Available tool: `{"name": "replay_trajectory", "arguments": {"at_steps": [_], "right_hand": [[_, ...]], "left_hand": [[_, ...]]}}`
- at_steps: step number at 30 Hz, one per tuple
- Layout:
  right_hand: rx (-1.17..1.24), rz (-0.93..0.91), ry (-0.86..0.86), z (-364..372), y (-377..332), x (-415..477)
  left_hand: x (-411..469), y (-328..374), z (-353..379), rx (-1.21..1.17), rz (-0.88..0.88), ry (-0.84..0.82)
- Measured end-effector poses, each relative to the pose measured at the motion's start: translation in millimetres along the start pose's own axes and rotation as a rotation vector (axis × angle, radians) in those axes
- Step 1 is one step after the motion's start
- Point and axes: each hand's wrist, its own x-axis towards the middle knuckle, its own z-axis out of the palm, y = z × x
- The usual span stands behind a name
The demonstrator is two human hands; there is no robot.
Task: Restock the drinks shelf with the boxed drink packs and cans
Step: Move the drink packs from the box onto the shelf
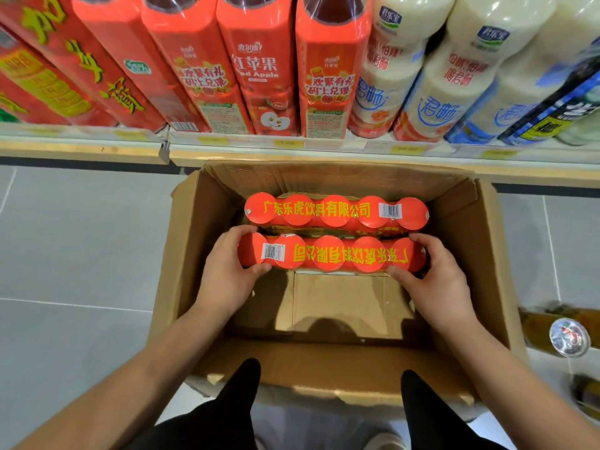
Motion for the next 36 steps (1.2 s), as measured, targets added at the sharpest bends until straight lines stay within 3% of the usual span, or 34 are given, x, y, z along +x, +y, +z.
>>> {"name": "replay_trajectory", "arguments": {"at_steps": [36], "right_hand": [[-0.036,0.046,-0.062,12,6,-1]], "left_hand": [[0,5,1,0.072,-0.063,-0.067]]}}
